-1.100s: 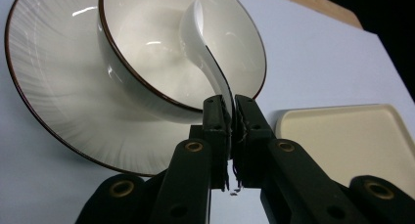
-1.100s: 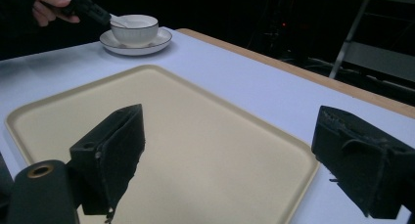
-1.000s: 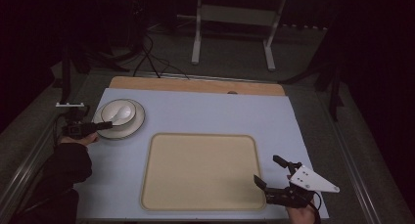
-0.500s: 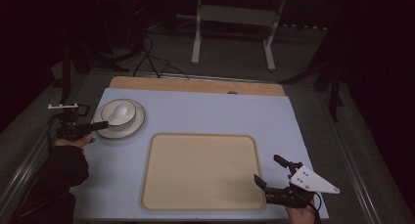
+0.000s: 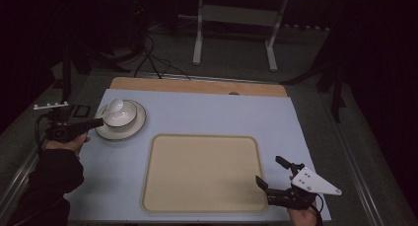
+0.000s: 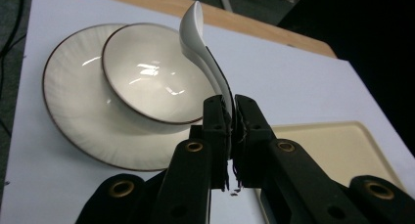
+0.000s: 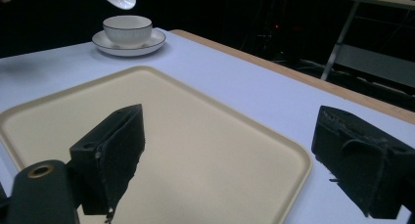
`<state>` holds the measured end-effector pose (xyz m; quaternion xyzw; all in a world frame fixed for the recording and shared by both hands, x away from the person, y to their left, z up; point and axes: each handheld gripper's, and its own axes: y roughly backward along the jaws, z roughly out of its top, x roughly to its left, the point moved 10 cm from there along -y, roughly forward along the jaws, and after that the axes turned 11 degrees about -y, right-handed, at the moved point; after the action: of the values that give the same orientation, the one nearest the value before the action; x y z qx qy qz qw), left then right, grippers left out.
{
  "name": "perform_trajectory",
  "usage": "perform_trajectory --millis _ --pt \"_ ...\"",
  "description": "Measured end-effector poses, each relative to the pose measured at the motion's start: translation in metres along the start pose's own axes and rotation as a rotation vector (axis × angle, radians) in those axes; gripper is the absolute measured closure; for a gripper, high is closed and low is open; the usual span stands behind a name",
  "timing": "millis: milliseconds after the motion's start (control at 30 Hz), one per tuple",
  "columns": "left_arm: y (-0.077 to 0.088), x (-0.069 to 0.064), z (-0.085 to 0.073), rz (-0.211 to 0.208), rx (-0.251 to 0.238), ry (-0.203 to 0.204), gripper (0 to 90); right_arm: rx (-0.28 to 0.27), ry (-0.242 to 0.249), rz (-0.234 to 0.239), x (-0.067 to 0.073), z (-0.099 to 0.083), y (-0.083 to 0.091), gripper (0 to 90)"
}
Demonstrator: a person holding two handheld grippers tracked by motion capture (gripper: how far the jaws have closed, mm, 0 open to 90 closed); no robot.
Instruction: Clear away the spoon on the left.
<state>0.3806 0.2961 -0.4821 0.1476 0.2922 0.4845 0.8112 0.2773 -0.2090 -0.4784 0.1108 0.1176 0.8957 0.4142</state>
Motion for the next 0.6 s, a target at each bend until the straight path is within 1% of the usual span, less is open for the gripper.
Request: perform_trajectory --millis 100,233,300,333,400,467,600 --pt "0.004 -0.008 0.006 0.0 -0.017 -0.015 86.1 -0.001 -0.002 0.001 0.0 0.0 0.0 12.4" --pt "0.006 -0.019 0.011 -0.013 -0.029 -0.032 86.1 -0.001 -0.005 0.002 0.0 0.0 0.0 12.4" --pt "0.005 -0.021 0.011 -0.015 -0.028 -0.037 86.1 -0.002 -0.005 0.001 0.0 0.0 0.001 12.4" --pt "0.005 -0.028 0.013 -0.02 -0.038 -0.041 86.1 -0.003 -0.003 0.0 0.0 0.0 0.001 12.4" --pt "0.004 -0.034 0.014 -0.027 -0.047 -0.05 86.1 -0.005 -0.002 0.0 -0.001 0.0 0.001 12.4" --pt "0.003 -0.04 0.015 -0.039 -0.043 -0.061 86.1 -0.008 -0.002 0.001 -0.001 0.001 0.001 12.4" --pt "0.001 -0.049 0.015 -0.038 -0.045 -0.069 86.0 -0.008 -0.001 0.003 -0.001 0.001 0.002 12.4"
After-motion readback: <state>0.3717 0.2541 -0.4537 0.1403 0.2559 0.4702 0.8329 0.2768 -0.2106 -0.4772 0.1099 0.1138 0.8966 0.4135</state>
